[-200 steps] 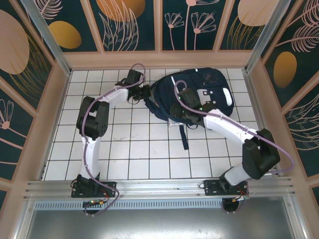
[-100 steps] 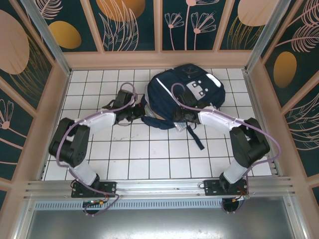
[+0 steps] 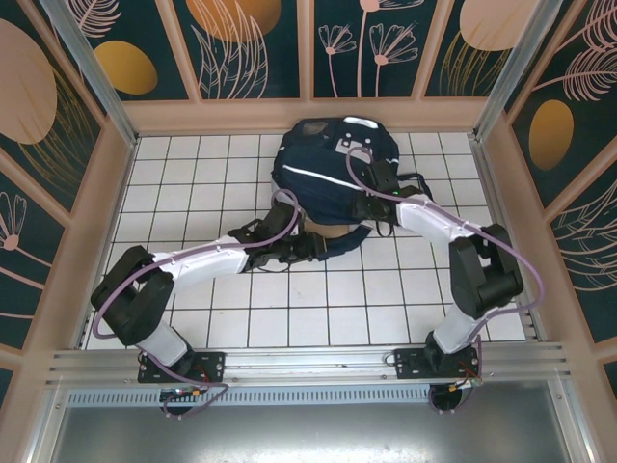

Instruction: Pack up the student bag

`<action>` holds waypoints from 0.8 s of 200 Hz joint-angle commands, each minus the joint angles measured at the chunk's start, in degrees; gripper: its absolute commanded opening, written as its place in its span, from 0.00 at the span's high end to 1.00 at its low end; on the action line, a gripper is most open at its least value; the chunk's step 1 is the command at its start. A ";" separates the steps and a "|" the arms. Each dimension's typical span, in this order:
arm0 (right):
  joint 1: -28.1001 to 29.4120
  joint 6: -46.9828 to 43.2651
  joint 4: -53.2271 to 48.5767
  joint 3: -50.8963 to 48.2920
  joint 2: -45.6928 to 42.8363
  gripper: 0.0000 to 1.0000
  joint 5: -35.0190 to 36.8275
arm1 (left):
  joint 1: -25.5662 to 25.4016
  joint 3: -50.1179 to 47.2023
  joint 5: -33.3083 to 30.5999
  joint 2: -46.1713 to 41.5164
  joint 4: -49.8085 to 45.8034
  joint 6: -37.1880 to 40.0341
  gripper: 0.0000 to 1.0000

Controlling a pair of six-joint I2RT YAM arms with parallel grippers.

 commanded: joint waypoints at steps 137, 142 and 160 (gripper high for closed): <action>-18.27 21.63 17.07 -27.77 -14.61 0.83 -10.27 | 11.55 24.01 -8.77 2.19 -24.11 19.17 0.29; -18.36 21.32 17.69 -27.36 -13.44 0.83 -10.88 | 11.95 24.20 -8.77 2.50 -24.11 19.31 0.29; -18.41 20.61 20.66 -25.51 -9.18 0.83 -14.41 | 12.48 24.26 -7.96 3.78 -23.11 19.55 0.29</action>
